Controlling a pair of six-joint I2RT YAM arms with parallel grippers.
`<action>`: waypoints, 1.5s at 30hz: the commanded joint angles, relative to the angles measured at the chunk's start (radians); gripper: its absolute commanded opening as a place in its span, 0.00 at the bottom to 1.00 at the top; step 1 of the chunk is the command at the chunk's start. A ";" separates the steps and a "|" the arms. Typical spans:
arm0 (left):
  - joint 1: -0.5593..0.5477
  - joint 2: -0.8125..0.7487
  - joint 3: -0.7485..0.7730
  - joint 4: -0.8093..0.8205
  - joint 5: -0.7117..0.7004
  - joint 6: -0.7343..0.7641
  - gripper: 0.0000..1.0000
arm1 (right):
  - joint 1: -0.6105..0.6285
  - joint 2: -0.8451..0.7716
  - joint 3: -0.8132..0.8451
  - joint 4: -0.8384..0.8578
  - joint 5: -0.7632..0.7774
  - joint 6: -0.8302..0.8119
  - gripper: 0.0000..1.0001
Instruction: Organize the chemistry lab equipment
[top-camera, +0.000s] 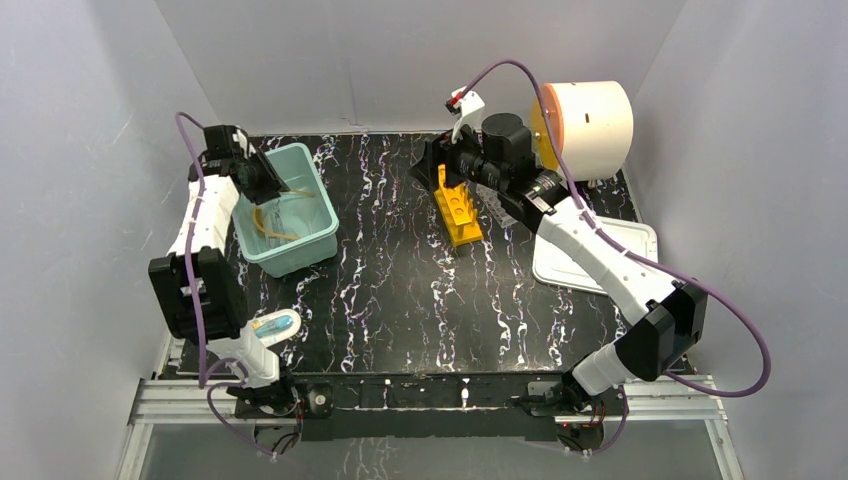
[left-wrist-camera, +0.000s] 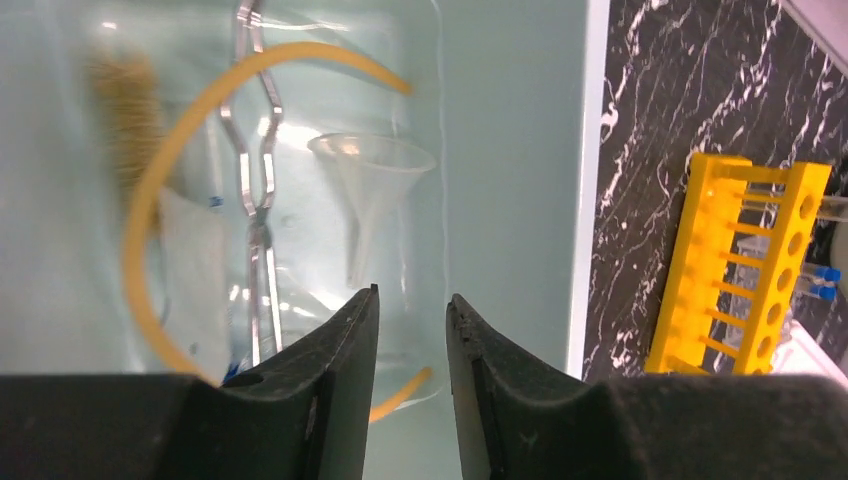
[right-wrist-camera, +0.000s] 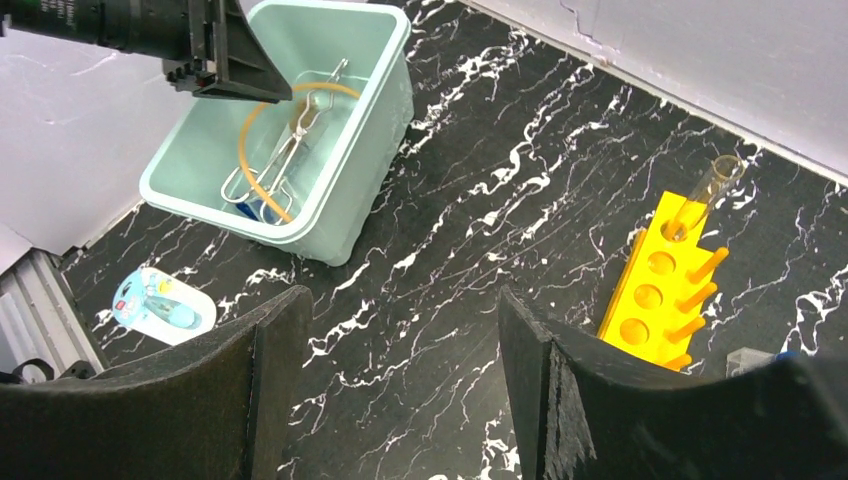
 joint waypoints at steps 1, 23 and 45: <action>-0.013 0.088 -0.007 0.070 0.189 -0.022 0.29 | -0.009 -0.007 -0.017 0.026 0.029 0.018 0.76; -0.169 0.245 0.116 0.109 0.269 0.032 0.36 | -0.205 0.015 -0.098 -0.292 0.441 0.205 0.76; -0.260 0.113 0.114 0.076 0.298 0.085 0.42 | -0.349 -0.113 -0.490 -0.362 0.593 0.352 0.68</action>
